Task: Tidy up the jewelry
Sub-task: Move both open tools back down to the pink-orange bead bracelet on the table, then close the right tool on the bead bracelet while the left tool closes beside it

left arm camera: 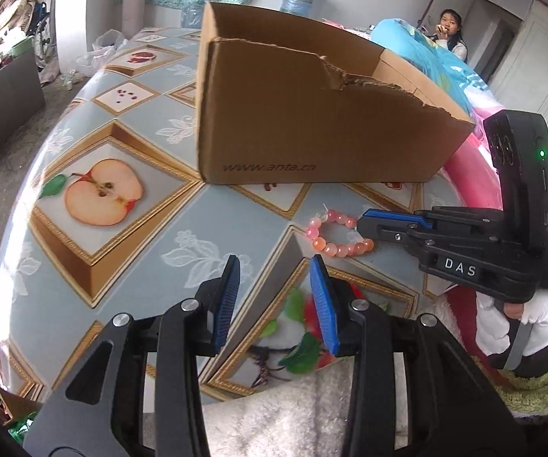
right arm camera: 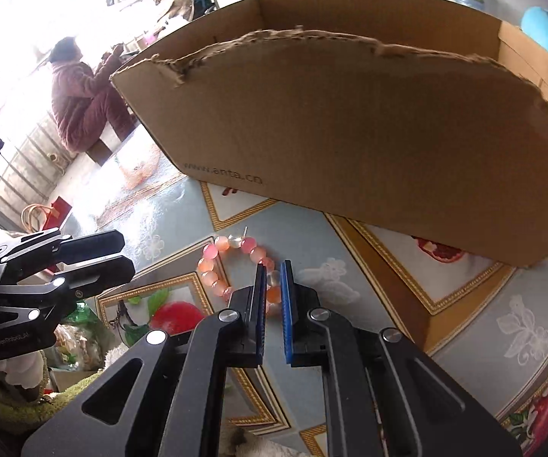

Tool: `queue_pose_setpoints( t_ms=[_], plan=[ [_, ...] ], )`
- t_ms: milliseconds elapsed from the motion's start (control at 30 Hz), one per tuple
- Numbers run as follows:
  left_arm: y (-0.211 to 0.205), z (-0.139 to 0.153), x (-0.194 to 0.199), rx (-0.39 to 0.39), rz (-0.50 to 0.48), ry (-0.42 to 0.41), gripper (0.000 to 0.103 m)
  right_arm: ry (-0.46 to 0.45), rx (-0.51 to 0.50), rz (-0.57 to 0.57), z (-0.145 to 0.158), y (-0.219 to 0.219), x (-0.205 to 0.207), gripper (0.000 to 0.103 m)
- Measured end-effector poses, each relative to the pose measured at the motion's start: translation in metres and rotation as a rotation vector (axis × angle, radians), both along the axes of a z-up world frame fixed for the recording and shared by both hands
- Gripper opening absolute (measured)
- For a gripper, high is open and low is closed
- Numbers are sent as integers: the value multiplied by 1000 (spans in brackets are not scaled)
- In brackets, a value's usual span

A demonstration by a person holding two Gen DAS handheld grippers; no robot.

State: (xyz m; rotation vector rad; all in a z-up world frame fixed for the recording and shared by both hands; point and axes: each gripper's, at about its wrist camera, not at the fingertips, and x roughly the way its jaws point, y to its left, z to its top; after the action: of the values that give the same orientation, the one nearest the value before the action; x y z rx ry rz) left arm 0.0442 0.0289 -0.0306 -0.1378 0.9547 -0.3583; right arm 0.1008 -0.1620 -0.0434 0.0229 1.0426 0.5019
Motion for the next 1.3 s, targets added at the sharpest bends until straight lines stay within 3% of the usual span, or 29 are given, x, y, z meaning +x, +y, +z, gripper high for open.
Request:
queue_pose_setpoints(
  t_ms=[333,400,667,767,800,1300],
  plan=[
    [-64,-8,37,92,-122,12,35,9,28,-39,-5,-16,-2,8],
    [-69,-13,41,109,-127,37,24,12,33,-42,-4,-16,1,8],
    [-80,-17,45,149,-137,39,24,18,38,-36,-8,-17,1,9],
    [-88,-19,48,174,-134,33,13,17,33,-34,-7,-17,2,9],
    [-88,-19,48,161,-143,36,8,18,32,-34,-7,-17,2,9],
    [-83,-20,46,137,-129,59,8,15,6,5,-6,1,4,10]
  ],
)
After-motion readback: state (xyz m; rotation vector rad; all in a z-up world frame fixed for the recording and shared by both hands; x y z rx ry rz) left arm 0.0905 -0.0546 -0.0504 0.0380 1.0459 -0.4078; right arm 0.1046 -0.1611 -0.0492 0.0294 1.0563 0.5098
